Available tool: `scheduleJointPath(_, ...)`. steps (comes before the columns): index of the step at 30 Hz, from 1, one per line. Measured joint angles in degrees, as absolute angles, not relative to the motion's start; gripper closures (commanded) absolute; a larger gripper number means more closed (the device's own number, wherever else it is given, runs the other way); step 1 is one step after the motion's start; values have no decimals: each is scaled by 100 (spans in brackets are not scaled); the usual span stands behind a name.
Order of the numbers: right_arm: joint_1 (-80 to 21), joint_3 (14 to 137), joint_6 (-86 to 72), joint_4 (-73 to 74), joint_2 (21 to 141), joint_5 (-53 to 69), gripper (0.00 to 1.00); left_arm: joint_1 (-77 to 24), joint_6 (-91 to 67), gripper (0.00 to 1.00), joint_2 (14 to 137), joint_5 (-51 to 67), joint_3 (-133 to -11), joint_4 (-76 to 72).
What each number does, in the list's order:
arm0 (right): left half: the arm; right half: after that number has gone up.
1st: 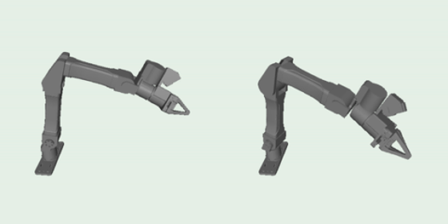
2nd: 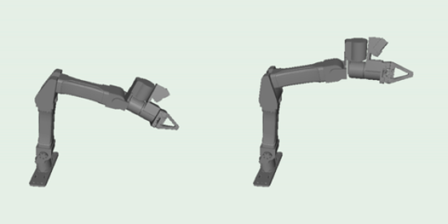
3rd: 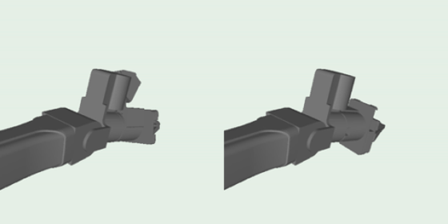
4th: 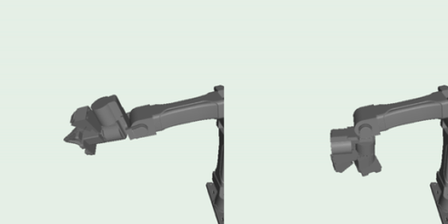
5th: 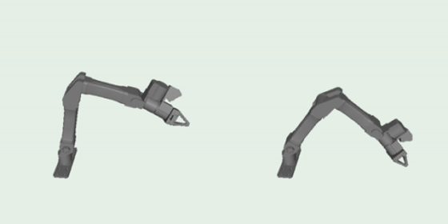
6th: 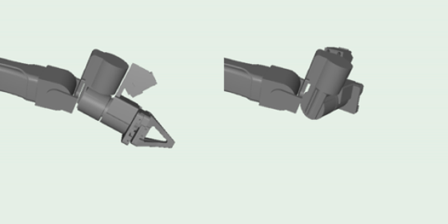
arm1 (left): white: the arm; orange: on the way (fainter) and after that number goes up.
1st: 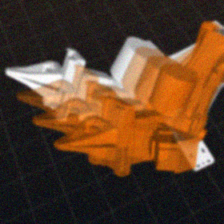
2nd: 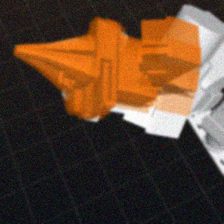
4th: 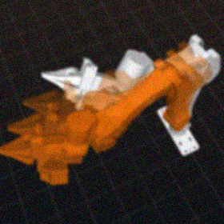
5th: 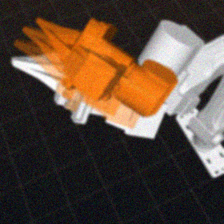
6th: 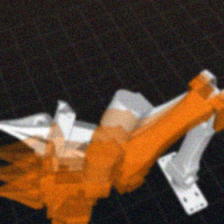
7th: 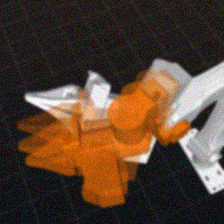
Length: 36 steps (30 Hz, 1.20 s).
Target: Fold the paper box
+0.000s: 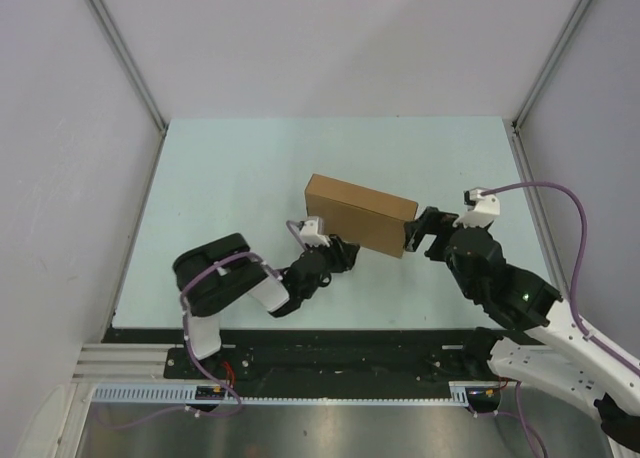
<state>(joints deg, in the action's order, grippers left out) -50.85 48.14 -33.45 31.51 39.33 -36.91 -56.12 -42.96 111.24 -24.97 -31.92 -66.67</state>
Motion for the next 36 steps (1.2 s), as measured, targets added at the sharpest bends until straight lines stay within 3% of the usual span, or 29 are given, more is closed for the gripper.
scheduleJointPath(4, -4814, 4814, -3398, 3186, 3712, -3765, 0, -5618, -4331, 41, 9690, -2486, -2429, -5986)
scheduleJointPath(6, -4576, 4816, -3406, 3183, 3645, -3704, 0, -5618, -4379, 34, 8643, -2506, -2161, -5234)
scheduleJointPath(7, -4390, 4818, -3409, 3179, 3636, -3627, 0, -5618, -4418, 28, 8066, -2541, -2075, -4764)
scheduleJointPath(8, -4143, 4821, -3430, 3164, 3660, -3420, 0, -5621, -4475, 13, 7382, -2604, -2045, -4156)
scheduleJointPath(10, -3680, 4821, -3450, 3103, 3763, -3030, 0, -5596, -4530, 2, 6392, -2711, -2049, -3321)
scheduleJointPath(13, -2674, 4766, -3531, 2829, 4036, -2018, 0, -5129, -4584, 0, 4864, -2556, -2171, -2211)
scheduleJointPath(16, -1793, 4541, -3658, 2370, 4283, -873, 0, -3938, -4574, 0, 4274, -1962, -2440, -1890)
scheduleJointPath(18, -1347, 4298, -3769, 2032, 4506, -115, 0, -2834, -4654, 0, 4578, -1186, -2869, -1870)
scheduleJointPath(22, -1125, 4115, -3887, 1629, 4917, 718, 1, -1839, -4753, 0, 5865, 115, -3625, -2060)
scheduleJointPath(28, -1153, 4112, -3870, 1216, 5076, 1133, 5, -1675, -4491, 2, 7651, 1476, -4799, -1863)
scheduleJointPath(36, -1330, 4112, -3618, 1120, 5413, 1092, 16, -1673, -4136, 23, 8318, 2237, -5155, -1942)
